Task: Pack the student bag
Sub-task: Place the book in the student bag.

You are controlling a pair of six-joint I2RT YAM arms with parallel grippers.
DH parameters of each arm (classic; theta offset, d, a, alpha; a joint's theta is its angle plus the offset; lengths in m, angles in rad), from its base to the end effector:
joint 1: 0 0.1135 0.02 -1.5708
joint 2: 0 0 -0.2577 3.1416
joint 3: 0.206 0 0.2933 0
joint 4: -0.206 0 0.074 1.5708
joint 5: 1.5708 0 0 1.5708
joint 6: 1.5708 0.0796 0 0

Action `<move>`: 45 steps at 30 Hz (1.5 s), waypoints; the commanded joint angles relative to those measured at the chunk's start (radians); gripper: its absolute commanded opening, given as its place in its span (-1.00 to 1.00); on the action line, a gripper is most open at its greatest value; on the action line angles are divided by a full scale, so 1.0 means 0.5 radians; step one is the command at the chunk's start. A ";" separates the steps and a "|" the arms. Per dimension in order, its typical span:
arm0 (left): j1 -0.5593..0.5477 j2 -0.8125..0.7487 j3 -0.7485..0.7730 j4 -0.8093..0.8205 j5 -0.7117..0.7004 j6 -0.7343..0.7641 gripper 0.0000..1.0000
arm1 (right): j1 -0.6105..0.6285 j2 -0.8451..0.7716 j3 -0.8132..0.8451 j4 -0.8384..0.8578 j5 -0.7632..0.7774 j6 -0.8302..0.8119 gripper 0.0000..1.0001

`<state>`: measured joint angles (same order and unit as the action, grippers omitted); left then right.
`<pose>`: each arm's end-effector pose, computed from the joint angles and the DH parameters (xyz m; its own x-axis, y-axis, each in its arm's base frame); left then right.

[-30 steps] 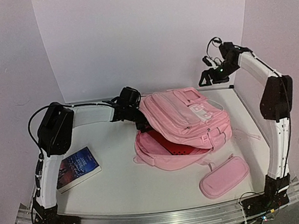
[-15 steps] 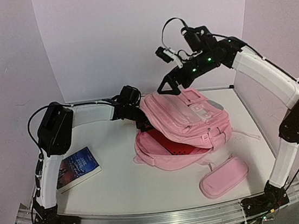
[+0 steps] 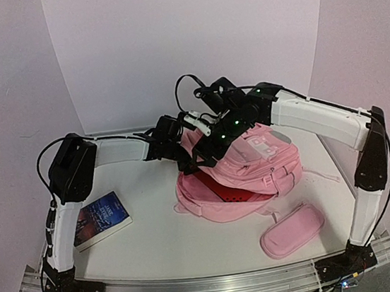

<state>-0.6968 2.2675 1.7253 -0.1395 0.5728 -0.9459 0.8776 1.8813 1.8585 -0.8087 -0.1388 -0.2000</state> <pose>0.4107 -0.4000 0.1256 -0.9819 -0.0671 -0.1773 0.1124 0.5470 -0.8296 0.3047 0.3840 0.2994 -0.2996 -0.6685 -0.6807 -0.8988 0.4371 -0.0337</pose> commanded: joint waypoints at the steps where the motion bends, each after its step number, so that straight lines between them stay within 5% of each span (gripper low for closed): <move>1: -0.009 -0.190 -0.010 0.181 0.042 0.007 0.73 | 0.015 0.083 -0.078 0.116 0.213 -0.038 0.58; 12: -0.009 -0.219 -0.008 0.184 0.055 0.048 0.72 | 0.077 0.066 -0.357 0.207 0.489 -0.165 0.30; 16: -0.008 -0.234 -0.032 0.184 0.051 0.054 0.72 | 0.078 0.055 -0.352 0.228 0.586 -0.176 -0.08; 22: -0.004 -0.246 -0.053 0.161 0.034 0.063 0.72 | 0.077 0.004 -0.262 0.223 0.630 -0.143 -0.97; 31: 0.044 -0.383 -0.099 -0.190 -0.045 0.223 0.85 | -0.079 -0.125 -0.088 0.199 0.508 -0.015 -1.00; 45: 0.237 -0.929 -0.089 -1.833 -0.526 0.945 0.99 | -0.377 -0.222 -0.072 0.217 -0.190 0.214 -1.00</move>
<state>-0.6264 1.9085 1.6726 -0.7216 0.4414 -0.6303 0.7045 1.8259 1.7723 -0.7496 -0.1404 -0.1323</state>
